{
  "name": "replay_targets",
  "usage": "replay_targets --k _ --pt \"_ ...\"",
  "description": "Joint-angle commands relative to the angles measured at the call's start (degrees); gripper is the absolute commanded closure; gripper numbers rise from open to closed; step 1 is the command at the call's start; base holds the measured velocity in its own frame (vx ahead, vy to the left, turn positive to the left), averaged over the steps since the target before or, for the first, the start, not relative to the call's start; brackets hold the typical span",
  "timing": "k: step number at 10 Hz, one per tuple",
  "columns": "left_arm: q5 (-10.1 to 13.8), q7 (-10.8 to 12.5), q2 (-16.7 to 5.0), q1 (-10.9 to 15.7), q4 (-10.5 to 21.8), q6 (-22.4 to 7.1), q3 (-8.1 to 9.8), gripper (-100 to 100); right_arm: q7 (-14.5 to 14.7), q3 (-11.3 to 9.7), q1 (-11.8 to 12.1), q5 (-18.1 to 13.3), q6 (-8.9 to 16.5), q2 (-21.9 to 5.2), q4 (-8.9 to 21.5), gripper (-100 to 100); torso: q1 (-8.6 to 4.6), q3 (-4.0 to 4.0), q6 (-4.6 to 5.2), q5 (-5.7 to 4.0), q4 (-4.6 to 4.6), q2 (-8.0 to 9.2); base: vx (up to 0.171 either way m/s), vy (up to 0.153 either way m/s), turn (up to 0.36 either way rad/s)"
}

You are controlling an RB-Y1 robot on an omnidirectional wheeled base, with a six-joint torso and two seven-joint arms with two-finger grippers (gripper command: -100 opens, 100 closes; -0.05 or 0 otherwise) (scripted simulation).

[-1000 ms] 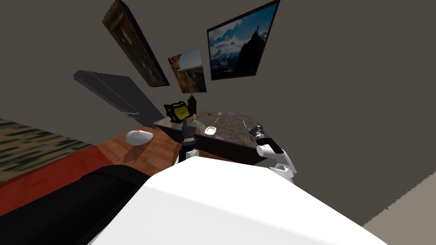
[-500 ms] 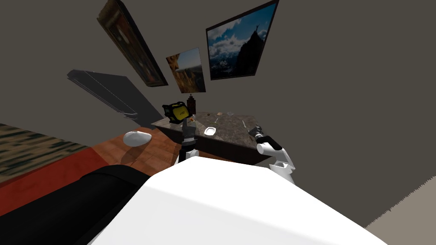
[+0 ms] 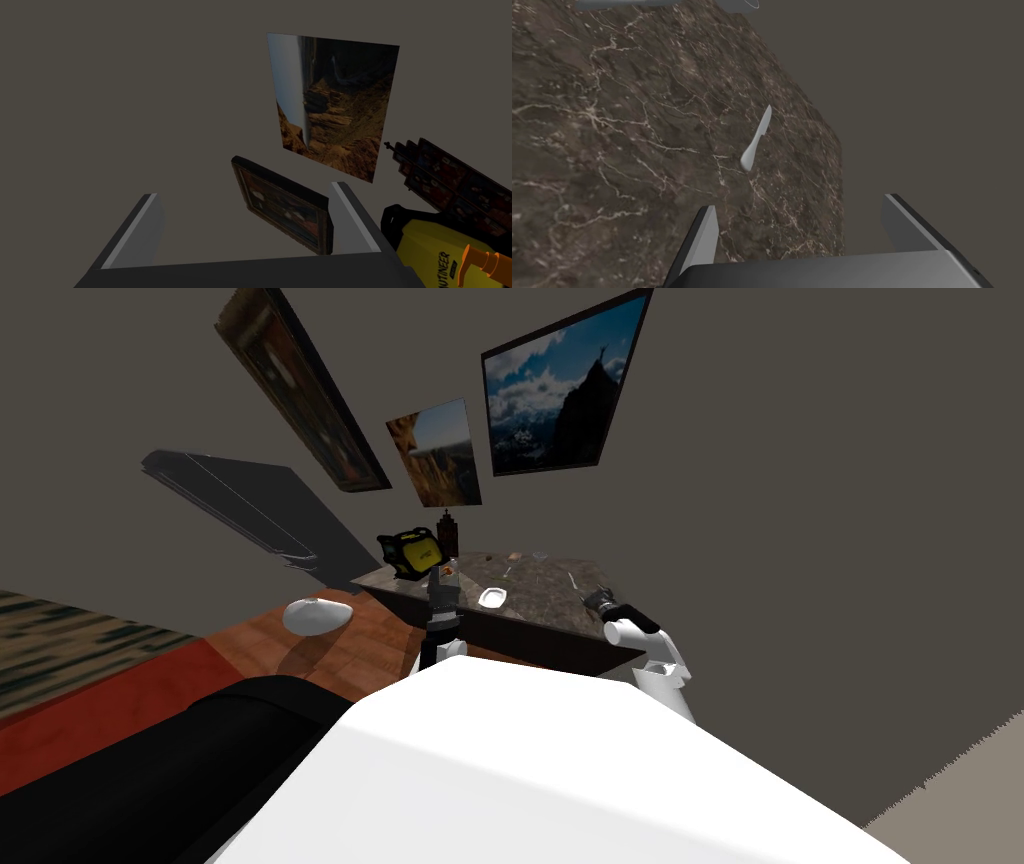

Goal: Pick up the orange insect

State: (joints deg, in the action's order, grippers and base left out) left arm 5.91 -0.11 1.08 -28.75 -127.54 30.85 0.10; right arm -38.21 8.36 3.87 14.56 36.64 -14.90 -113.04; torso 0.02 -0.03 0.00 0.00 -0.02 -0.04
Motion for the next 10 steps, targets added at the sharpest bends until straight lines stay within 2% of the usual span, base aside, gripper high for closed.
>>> replay_targets --k 1,2,3,4,5,6,7,8,9,10 --pt "0.00 0.00 0.00 0.00 0.00 0.00 0.00 0 -2.81 0.53 -1.48 0.75 2.86 -0.32 1.64 -100 0.00 0.00 0.00 0.00 0.00 0.00 0.013 0.006 -0.035" --pt "0.00 0.00 0.00 0.00 0.00 0.00 0.00 0 -2.81 0.53 -1.48 0.75 4.43 -0.32 1.64 -100 -0.01 0.00 0.01 0.00 0.00 -0.01 0.016 0.009 -0.021" --pt "0.00 0.00 0.00 0.00 0.00 0.00 0.00 0 -5.27 1.10 -2.88 1.62 6.24 -0.77 3.31 -100 0.01 -0.01 0.00 0.00 0.00 -0.01 0.026 0.013 -0.044" --pt "0.00 0.00 0.00 0.00 0.00 0.00 0.00 0 -5.48 1.10 -2.88 1.62 8.09 -0.77 3.31 -100 0.01 -0.02 0.01 0.00 -0.01 -0.05 0.025 0.009 -0.019" --pt "0.00 0.00 0.00 0.00 0.00 0.00 0.00 0 -7.89 1.66 -4.27 2.46 9.97 -1.23 5.01 -100 0.00 -0.03 0.00 0.00 -0.01 -0.05 0.027 0.006 -0.038" --pt "0.00 0.00 0.00 0.00 0.00 0.00 0.00 0 -8.12 1.66 -4.27 2.46 11.62 -1.23 5.01 -100 0.00 -0.03 0.00 0.00 -0.01 -0.06 0.020 0.007 -0.015" --pt "0.00 0.00 0.00 0.00 0.00 0.00 0.00 0 -10.48 2.22 -5.65 3.29 13.32 -1.69 6.71 -100 0.00 -0.02 0.00 0.00 -0.01 -0.04 0.023 0.008 -0.036" --pt "0.00 0.00 0.00 0.00 0.00 0.00 0.00 0 -10.71 2.22 -5.65 3.29 15.04 -1.69 6.71 -100 0.00 -0.02 0.00 0.00 -0.01 -0.05 0.019 0.006 -0.020" --pt "0.00 0.00 0.00 0.00 0.00 0.00 0.00 0 -10.71 2.22 -5.65 3.29 15.54 -1.69 6.71 -100 -0.01 -0.02 0.00 0.00 -0.01 -0.03 0.008 0.001 0.003" --pt "0.00 0.00 0.00 0.00 0.00 0.00 0.00 0 -13.24 2.77 -7.02 4.09 17.58 -2.15 8.41 -100 -0.02 0.00 0.00 0.00 0.00 0.01 0.015 0.004 -0.032"
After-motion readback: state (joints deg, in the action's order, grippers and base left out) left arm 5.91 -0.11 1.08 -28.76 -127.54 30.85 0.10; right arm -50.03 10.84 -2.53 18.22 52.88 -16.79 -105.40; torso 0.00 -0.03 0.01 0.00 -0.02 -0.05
